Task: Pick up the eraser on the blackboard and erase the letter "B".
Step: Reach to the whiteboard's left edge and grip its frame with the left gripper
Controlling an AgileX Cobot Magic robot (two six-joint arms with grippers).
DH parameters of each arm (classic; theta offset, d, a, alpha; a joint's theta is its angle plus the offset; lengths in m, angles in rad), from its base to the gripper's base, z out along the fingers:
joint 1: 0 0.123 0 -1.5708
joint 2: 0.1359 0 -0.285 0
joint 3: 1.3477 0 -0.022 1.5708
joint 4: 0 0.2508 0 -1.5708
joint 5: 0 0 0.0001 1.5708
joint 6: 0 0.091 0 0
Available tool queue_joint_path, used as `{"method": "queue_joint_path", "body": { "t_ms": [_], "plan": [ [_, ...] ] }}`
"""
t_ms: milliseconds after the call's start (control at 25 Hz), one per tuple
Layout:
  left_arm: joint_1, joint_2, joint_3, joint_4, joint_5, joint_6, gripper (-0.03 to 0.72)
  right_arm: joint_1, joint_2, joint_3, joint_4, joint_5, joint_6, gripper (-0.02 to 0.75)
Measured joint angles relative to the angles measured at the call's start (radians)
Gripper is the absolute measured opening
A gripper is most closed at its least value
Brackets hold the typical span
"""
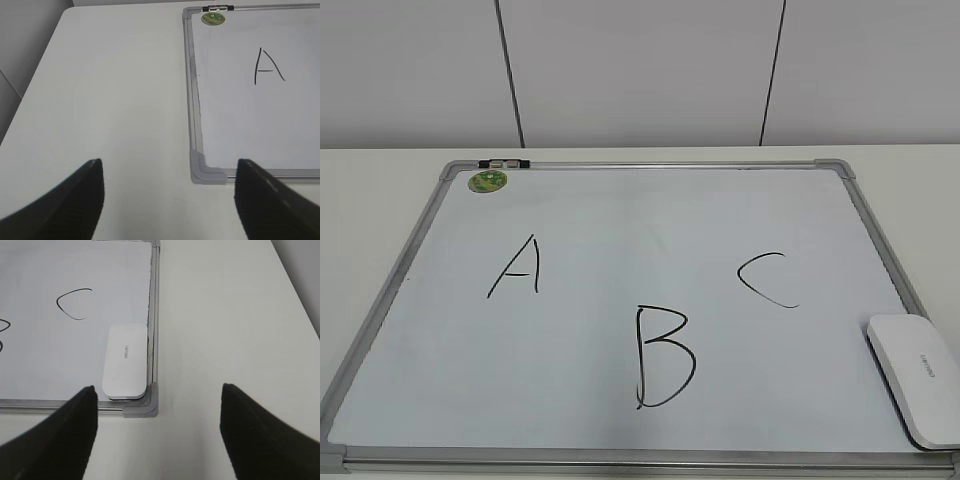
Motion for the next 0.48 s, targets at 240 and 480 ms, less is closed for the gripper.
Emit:
{"method": "queue_joint_path", "body": {
  "t_ms": [240,480],
  "plan": [
    [0.0,0.004,0.0,0.0,-0.002,0.0,0.593,0.0,0.0,0.0,0.0,0.0,0.0,0.587],
    [0.0,0.103,-0.046,0.006,-0.037,0.0,0.593,0.0,0.0,0.0,0.0,0.0,0.0,0.587]
  ]
}}
